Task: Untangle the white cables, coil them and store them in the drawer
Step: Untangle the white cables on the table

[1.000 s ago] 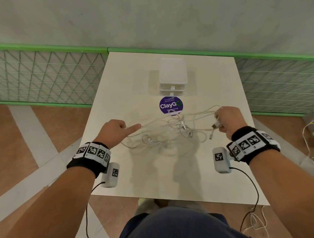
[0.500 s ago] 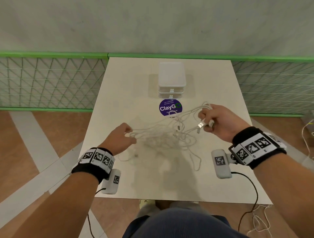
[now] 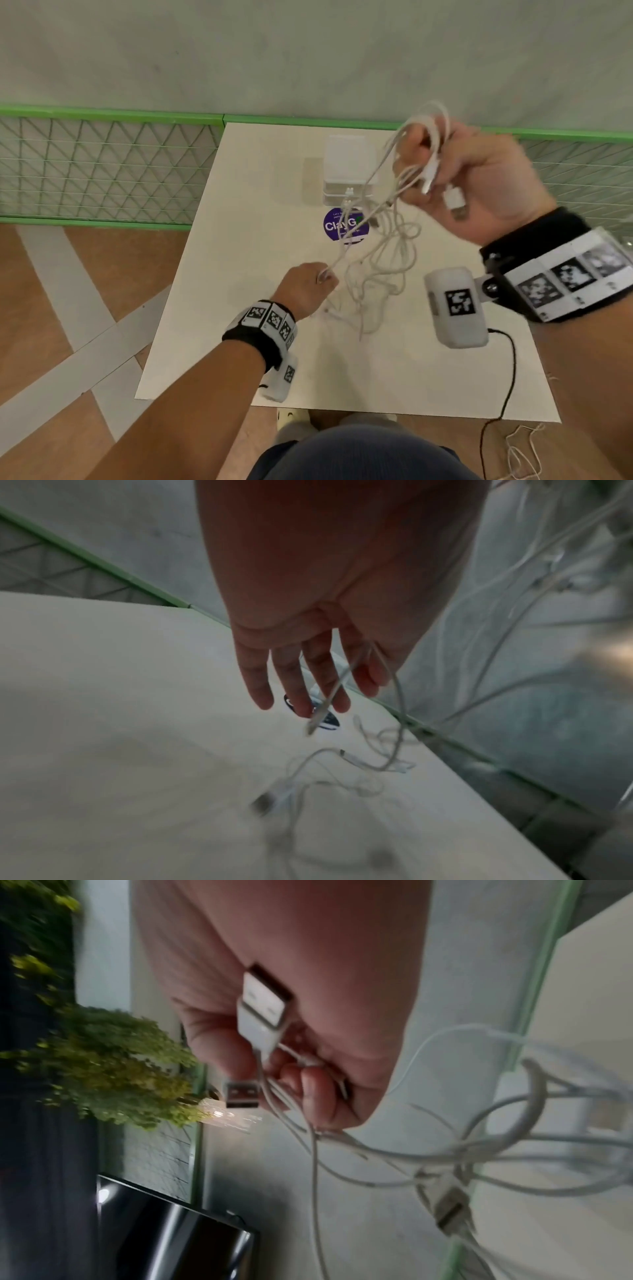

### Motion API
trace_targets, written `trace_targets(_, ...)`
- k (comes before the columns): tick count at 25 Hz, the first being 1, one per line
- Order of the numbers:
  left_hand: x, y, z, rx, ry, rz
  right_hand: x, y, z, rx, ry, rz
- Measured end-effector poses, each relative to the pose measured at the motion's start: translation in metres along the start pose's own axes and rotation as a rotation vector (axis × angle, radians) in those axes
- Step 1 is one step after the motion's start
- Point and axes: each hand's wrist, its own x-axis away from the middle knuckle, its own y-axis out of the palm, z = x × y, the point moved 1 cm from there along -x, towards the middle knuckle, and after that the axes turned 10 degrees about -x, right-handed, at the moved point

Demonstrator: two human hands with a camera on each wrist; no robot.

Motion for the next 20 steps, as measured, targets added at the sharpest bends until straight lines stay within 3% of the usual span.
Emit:
trace_targets(3,0.006,0.014,-0.033,0.059,-0.125,-0.065,0.009,0.008,-0.036,-0.066,-0.069,-0.002)
trace_targets(5,0.008,0.015,-0.058,0.068,-0.249,-0.083,0.012,0.01,-0.048,0.063,-0.117,0.049)
trace_targets(8,0.007,0.005,-0.078,-0.027,-0.29,-0.131,0.006,0.005,-0.039,0.252,-0.122,0.161)
trace_targets(10,0.007,-0.013,-0.068,0.055,-0.264,-0.154,0.002,0.006,-0.026,0.377,-0.099,0.173)
trace_targets(13,0.008,-0.051,-0.034,0.509,-0.165,0.013,-0.002,0.013,-0.008,0.563,-0.04,0.116)
trace_targets(16,0.009,-0.083,0.018,0.807,0.073,0.049,-0.011,0.019,0.011,0.627,0.009,0.075)
trace_targets(20,0.001,-0.092,0.054,0.762,0.151,0.158,-0.024,0.015,0.023,0.668,0.043,0.182)
